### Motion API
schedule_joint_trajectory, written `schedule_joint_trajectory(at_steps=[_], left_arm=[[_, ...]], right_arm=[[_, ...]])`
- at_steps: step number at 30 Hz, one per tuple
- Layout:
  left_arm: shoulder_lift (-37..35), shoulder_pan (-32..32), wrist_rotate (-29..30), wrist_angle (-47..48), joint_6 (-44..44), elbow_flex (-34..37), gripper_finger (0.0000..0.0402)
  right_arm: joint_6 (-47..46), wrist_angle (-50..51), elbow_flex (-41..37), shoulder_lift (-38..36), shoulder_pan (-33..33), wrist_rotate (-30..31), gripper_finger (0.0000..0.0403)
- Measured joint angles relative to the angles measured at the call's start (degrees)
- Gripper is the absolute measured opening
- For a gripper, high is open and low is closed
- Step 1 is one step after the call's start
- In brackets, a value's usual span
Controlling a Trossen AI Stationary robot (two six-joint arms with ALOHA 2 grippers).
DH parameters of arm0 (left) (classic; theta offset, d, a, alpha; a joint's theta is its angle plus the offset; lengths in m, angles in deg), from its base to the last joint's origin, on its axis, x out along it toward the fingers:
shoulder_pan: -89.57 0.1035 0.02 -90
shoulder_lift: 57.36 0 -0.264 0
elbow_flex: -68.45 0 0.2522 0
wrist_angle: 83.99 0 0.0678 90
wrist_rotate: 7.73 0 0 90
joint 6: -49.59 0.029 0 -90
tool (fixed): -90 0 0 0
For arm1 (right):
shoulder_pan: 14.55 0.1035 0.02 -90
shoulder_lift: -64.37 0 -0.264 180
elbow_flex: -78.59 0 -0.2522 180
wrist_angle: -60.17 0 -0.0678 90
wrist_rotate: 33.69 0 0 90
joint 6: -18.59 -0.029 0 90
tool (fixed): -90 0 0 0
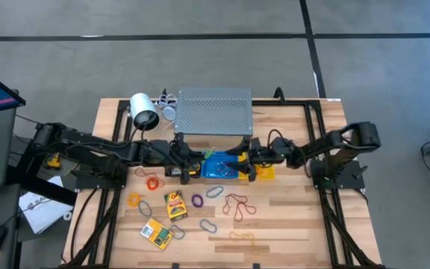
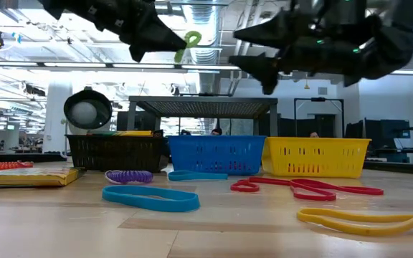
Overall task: Pick & Place Office Desk Supplies
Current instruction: Put the right green spiral keychain into the yellow bin
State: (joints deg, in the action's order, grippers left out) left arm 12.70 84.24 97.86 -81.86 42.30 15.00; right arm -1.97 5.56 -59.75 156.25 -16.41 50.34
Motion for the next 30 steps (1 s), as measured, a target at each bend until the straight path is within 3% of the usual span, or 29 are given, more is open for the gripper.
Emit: schedule_joint_trajectory(at_steps=[6, 14, 30], left_arm=[[0.0, -0.1, -2.5, -2.9, 0.0, 0.0, 0.0008], [0.0, -0.1, -3.1, -3.1, -0.4, 0.0, 0.0008], [0.0, -0.7, -4.0, -4.3, -0.5, 0.0, 0.0009]], right_arm=[[0.4, -1.5, 5.3, 5.5, -0.4, -0.4, 0.0249], [3.0, -1.4, 12.7, 9.4, -0.4, -7.8, 0.0249], [5.1, -0.7, 16.5, 9.6, -2.1, -7.7, 0.0249]])
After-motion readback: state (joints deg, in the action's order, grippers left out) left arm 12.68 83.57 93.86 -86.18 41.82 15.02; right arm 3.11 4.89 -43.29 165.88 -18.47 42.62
